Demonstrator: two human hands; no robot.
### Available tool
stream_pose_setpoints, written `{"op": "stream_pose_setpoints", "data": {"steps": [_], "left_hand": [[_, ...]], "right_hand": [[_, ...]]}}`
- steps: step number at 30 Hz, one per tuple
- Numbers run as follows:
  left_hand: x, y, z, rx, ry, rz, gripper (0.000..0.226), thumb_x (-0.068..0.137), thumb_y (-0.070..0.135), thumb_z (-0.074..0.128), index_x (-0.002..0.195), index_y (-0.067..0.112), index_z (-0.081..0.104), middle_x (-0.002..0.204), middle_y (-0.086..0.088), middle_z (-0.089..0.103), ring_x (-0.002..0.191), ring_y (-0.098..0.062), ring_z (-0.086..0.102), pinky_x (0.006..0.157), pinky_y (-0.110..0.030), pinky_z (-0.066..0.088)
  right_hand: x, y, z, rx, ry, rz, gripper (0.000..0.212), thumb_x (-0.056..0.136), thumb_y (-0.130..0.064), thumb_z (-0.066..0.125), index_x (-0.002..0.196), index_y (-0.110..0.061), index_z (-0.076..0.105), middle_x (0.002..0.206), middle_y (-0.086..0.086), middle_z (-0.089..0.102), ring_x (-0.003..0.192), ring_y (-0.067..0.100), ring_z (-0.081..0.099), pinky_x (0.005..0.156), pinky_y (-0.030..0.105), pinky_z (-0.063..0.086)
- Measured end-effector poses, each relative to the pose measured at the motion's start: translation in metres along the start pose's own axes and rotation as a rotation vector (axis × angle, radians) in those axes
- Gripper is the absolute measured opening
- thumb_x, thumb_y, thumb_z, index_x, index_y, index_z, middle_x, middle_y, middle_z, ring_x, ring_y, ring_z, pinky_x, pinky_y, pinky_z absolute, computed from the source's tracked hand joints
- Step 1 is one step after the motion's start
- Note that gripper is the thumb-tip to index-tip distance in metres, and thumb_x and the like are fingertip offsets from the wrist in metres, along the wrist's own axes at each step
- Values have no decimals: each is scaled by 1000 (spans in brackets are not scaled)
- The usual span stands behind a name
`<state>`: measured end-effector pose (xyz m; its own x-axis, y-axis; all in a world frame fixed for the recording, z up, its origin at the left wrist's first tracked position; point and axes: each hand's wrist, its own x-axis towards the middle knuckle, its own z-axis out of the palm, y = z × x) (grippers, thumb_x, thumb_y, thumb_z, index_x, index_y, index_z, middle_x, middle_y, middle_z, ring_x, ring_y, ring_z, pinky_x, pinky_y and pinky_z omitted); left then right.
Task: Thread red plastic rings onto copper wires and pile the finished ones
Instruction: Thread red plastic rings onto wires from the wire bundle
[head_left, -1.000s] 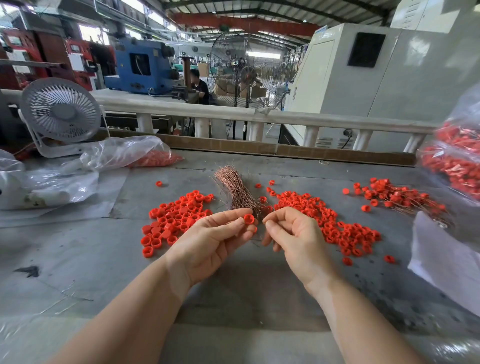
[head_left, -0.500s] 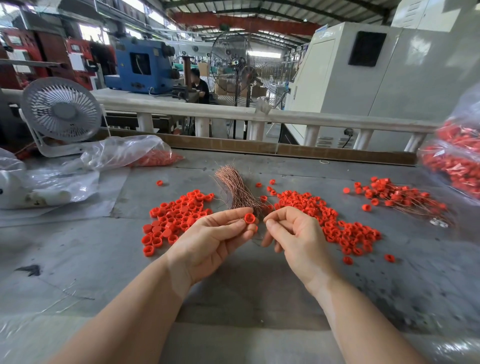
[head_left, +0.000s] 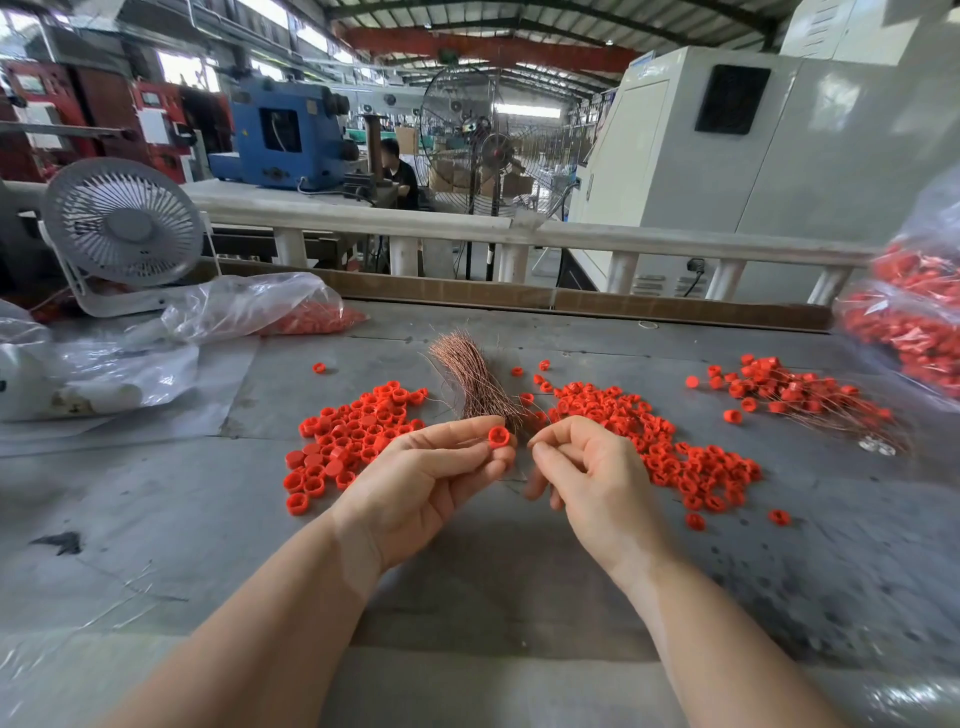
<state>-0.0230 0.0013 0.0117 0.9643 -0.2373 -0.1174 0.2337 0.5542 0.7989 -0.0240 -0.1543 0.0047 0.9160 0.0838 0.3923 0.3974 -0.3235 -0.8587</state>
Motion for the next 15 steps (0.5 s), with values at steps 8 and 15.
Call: {"op": "stream_pose_setpoints", "data": {"steps": [8,15], "left_hand": [[-2,2,2,-4,21,-5,21,63,2,58,73,4,77,79,-16,71,64,-17,70,56,-19,56],[-1,0,0,12,16,1,21,63,0,60,75,6,77,79,-14,72,69,-16,71,65,-20,57]], "right_hand": [[0,2,0,-58,16,-19,25,89,-7,56,70,-23,57,51,-6,62,46,-2,51,53,11,37],[1,3,0,-50,30,-32,25,89,-7,55,70,-23,56,50,-6,62,46,-1,52,52,11,37]]}}
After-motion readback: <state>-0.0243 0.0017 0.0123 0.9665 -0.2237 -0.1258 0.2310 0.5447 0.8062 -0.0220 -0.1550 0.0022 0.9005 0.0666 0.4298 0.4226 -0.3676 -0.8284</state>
